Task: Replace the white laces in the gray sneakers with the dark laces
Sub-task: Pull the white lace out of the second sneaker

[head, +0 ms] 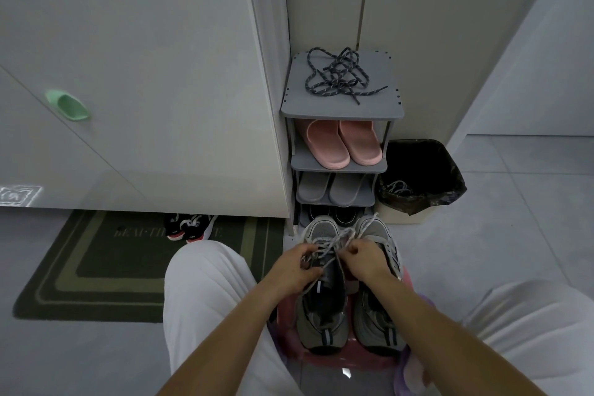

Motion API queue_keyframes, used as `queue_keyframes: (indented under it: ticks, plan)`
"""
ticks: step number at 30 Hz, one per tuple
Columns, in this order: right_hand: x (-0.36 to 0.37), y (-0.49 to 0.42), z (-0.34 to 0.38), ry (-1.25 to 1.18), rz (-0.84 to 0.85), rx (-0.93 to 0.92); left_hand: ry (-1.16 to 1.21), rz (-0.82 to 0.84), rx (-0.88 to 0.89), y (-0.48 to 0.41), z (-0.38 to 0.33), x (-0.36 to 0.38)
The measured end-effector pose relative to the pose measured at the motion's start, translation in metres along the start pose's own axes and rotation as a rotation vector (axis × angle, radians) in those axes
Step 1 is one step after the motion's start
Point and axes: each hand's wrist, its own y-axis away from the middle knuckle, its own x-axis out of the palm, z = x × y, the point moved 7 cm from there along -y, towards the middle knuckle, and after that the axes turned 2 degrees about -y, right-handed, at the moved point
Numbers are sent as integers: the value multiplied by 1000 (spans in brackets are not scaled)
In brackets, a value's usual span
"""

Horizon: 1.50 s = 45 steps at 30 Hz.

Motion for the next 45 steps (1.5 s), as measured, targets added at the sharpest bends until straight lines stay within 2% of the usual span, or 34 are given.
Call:
queue_keyframes:
  ticks: [3,7,10,15,19,21,25,27,30,34,38,45]
  plan:
    - [-9,-4,7,-26,-27,19,18,8,1,0,1,0]
    - [-34,-14,11,-199,-147,46,16,11,-5,0,2,0]
    - [-36,-10,6,-298,-170,70,19,3,13,1,0,0]
    - [-8,6,14,120,5,-51,21,-13,11,1,-1,0]
    - [-4,10,18,162,-36,-98,16,-15,23,2,-3,-1]
    - [-10,7,19,109,-70,-85,24,-8,23,2,-2,-1]
    - [-39,-7,17,-214,-182,-25,48,9,4,0,1,0]
    - [-48,-9,20,-289,-197,-25,48,8,-1,0,1,1]
    - [-38,-6,21,-290,-120,6,47,3,6,1,0,1]
    - [-5,3,16,-92,88,29,34,-15,15,1,-3,0]
    - [4,2,-4,-240,16,99,27,-24,33,3,-5,-1]
    - [-13,-12,-2,-276,-4,114,69,9,19,5,-4,-1]
